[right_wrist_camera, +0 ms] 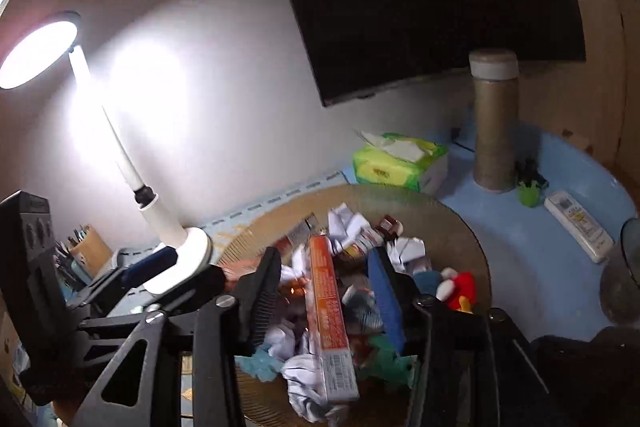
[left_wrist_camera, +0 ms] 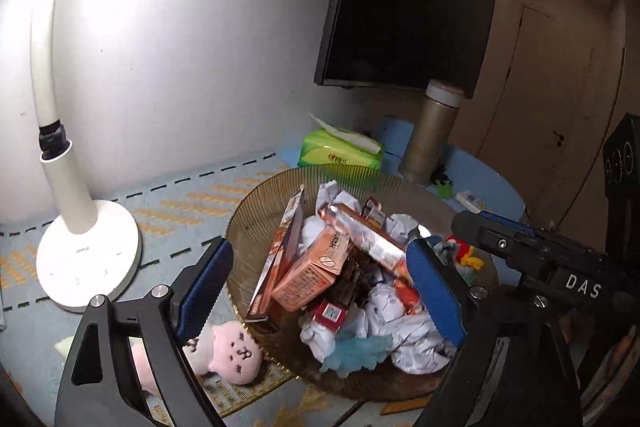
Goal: Organize objects
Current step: 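Move both grippers back over the tablecloth, then grasp the green-white-pink dango plush with the left gripper while the right grasps the bear dango plush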
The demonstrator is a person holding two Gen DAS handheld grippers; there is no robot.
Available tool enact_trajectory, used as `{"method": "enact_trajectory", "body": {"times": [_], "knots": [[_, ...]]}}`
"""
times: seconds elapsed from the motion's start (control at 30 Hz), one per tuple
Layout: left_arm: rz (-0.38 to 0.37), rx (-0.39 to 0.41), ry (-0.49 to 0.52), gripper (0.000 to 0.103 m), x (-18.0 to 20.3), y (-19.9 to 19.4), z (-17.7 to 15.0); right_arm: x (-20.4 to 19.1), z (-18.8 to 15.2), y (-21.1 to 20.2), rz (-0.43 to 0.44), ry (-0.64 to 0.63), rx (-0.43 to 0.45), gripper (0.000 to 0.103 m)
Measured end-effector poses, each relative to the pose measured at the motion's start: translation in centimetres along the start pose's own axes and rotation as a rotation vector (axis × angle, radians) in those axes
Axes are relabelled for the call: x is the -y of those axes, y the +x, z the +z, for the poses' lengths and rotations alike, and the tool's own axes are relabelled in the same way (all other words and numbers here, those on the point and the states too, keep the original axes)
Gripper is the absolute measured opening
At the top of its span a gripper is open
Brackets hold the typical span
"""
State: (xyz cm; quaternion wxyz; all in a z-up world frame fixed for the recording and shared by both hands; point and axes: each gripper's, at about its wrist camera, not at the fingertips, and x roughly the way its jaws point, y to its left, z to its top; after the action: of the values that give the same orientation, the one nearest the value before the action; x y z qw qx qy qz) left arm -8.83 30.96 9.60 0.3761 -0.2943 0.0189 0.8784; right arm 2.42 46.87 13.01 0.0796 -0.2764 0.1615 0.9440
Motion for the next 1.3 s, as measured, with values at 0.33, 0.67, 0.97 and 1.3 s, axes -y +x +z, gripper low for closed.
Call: {"method": "enact_trajectory", "body": {"times": [0.33, 0.67, 0.97, 1.3], "knots": [[0.193, 0.043, -0.048, 0.092, -9.5, -9.6, -2.4, -1.0, -2.8, -4.4, 0.109, -0.007, 0.021, 0.063], [0.170, -0.054, -0.319, 0.097, -18.8, -9.9, -7.6, -14.3, -10.1, -2.4, 0.314, -0.324, -0.166, 0.066], [0.041, -0.214, -0.419, 0.096, -21.4, -3.1, -7.8, -15.5, -12.8, 5.2, 0.270, -0.403, -0.258, 0.066], [-0.045, -0.218, -0.398, 0.029, -20.1, -2.8, -7.7, -13.7, -13.1, 7.2, 0.305, -0.328, -0.301, 0.066]]}}
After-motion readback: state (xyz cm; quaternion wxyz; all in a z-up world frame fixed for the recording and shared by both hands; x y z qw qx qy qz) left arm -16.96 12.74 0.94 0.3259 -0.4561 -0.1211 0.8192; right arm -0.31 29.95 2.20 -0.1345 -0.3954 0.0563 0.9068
